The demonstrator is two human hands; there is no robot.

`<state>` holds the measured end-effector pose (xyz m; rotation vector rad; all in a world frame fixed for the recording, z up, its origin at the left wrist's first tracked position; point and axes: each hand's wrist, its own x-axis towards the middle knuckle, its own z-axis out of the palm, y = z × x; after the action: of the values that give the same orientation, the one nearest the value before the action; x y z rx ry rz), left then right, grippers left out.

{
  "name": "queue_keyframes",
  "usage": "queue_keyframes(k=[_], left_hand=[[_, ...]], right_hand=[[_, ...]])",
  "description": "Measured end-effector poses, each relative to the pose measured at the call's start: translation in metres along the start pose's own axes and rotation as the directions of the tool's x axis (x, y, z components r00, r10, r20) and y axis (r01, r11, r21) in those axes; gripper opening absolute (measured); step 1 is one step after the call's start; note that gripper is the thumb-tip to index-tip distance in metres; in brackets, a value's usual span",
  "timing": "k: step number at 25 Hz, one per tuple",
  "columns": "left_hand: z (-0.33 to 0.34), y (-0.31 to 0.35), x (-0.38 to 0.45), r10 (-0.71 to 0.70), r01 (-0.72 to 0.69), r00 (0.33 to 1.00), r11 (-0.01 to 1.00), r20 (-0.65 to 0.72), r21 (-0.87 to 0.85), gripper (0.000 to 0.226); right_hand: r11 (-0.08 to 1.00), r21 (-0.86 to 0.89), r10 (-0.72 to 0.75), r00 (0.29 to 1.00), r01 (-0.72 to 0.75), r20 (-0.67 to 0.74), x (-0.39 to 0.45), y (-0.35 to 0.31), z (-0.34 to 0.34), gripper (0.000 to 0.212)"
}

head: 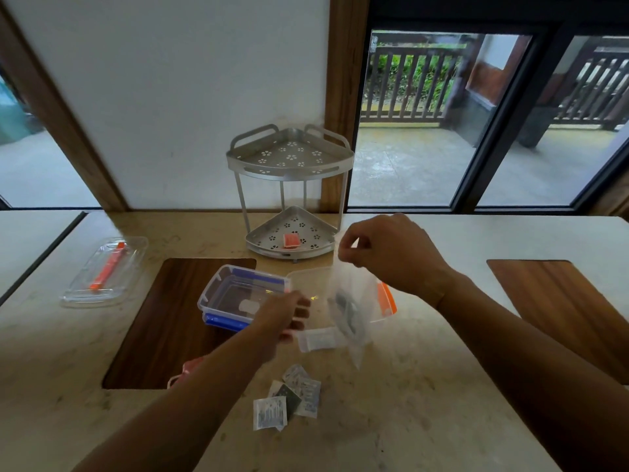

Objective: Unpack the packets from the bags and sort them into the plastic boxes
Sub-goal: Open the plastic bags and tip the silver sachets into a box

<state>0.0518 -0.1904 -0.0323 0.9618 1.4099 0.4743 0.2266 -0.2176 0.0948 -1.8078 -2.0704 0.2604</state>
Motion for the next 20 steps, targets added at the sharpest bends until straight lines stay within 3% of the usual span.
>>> queue_keyframes(k=[3,5,9,13,17,20], left_hand=[[0.001,-0.026,0.006,-0.165,0.206,0.970,0.949,0.179,-0.238,0.040],[-0.002,-0.029,0.010,-0.090,0.222,0.949,0.872,0.302,-0.436,0.042],[-0.020,-0.023,0.024,0.046,0.106,0.975,0.761,0.216,-0.641,0.038],[-0.040,-0.019,0.035,-0.004,0.041,0.998,0.793,0.061,-0.608,0.032],[-0.061,-0.013,0.048,0.000,-0.075,0.986,0.892,-0.166,-0.446,0.025],[-0.069,-0.004,0.048,0.084,-0.171,0.952,0.943,-0.295,-0.285,0.015]], right_hand=[[0.989,0.146,-0.015,0.998,0.023,-0.058,0.015,-0.004,-0.008,0.014],[0.981,0.190,-0.019,0.993,0.042,-0.118,0.025,-0.004,-0.006,0.014],[0.970,0.243,0.010,0.991,0.024,-0.137,0.038,0.006,0.006,0.016],[0.955,0.291,0.094,0.991,-0.064,-0.090,0.047,0.026,0.026,0.015],[0.940,0.260,0.233,0.972,-0.222,-0.010,0.055,0.054,0.062,0.014],[0.916,0.198,0.340,0.937,-0.349,0.077,0.050,0.070,0.098,0.016]])
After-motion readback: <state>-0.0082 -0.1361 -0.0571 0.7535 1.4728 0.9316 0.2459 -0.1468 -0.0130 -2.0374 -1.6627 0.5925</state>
